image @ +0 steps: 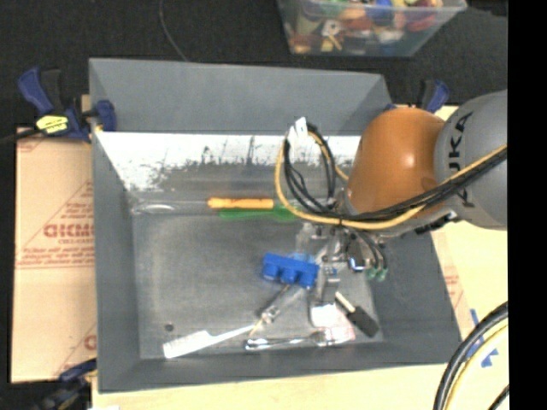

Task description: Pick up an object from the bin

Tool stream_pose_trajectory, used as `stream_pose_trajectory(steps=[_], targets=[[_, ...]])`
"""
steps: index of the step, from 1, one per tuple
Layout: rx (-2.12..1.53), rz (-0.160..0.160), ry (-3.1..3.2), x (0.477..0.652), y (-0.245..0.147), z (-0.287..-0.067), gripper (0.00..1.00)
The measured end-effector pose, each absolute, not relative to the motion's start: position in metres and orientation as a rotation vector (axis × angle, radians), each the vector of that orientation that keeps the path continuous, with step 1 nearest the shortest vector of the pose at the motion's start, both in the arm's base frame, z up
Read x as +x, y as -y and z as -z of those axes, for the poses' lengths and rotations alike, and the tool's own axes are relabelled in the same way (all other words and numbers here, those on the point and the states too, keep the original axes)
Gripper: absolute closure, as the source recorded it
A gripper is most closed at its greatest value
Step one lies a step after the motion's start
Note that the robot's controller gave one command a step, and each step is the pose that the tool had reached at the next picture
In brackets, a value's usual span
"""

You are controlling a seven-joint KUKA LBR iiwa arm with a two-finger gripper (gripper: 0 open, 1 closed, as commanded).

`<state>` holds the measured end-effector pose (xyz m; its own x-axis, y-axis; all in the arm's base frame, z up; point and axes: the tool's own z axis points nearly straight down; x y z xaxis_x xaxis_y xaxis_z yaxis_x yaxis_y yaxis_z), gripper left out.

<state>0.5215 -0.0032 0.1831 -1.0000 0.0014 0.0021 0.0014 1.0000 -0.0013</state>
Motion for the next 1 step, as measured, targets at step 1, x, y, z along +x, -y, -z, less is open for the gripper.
stream_pose_trajectory(steps=[1], targets=[[-0.002,-0.002,3.145,0.5230,0.0033,-0.1852,0.00]])
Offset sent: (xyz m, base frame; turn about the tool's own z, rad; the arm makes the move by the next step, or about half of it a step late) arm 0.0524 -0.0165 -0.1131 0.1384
